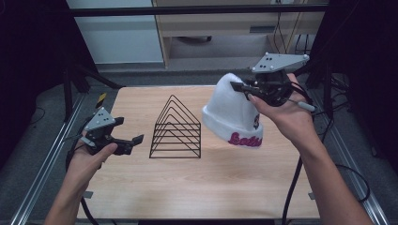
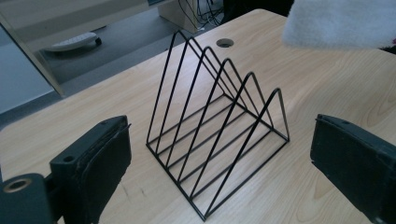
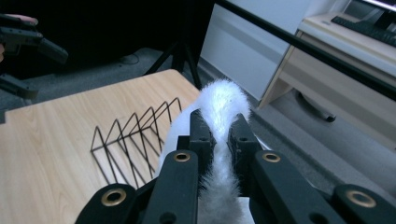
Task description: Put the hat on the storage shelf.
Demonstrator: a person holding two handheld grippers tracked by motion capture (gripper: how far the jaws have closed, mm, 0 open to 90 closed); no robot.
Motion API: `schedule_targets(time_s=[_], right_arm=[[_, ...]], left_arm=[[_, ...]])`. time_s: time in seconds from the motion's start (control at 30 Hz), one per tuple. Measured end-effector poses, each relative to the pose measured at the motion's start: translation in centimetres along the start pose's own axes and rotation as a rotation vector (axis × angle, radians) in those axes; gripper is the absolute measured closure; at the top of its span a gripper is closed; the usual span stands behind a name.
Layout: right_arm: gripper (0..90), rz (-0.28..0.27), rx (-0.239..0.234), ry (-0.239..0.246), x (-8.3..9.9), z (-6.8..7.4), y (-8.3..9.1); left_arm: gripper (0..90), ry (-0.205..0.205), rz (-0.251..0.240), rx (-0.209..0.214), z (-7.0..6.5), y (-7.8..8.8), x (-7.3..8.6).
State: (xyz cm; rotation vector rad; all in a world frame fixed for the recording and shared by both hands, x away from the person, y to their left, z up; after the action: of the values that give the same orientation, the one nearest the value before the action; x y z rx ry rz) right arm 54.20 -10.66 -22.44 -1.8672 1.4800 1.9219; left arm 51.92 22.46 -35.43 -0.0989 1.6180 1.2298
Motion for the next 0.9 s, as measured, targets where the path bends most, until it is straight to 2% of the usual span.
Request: schedule_targets(time_s=[0.07,0.2,0.33,0.53,0.83,0.9], right_arm=[[83.4,-0.008,0.003,0.003,-0.6,0.0,-0.2],[83.4,-0.028,0.000,0.000,-1.7,0.0,-0.5],[83.4,-0.044,0.000,0.006,-2.4,0.1,-0.7],[83.4,-0.070,-0.009,0.012,-4.1,0.2,-1.0],[83.4,-0.073,-0.024,0.031,-5.7,0.8,-1.9],[83.3,-0.074,-0.030,0.040,-6.3,1.2,-2.3]], left_arm=[[5.2,-0.005,-0.004,0.009,-0.2,-0.1,-0.7],[5.3,0.002,-0.004,0.000,-0.4,-0.6,-1.7],[6.1,-0.019,-0.005,0.016,-0.7,-0.7,-2.3],[9.6,-0.019,-0.020,0.047,-1.2,-1.0,-4.0],[11.8,-0.046,-0.007,0.054,-1.6,-1.5,-5.0],[13.5,-0.062,0.005,0.054,-1.7,-1.7,-5.1]])
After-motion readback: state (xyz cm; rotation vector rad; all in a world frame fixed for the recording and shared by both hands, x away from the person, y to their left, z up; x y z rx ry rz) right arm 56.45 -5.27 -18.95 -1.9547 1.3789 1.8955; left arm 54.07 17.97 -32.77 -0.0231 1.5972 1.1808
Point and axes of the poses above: each handheld gripper's, and its own axes: y roughly backward along the jaws, x roughly out of its underside, z roughly to its left, the point moved 8 cm from there along -y, roughly forward along the jaws, and after that the axes turned 11 degrees about z, right-handed, at the moved point
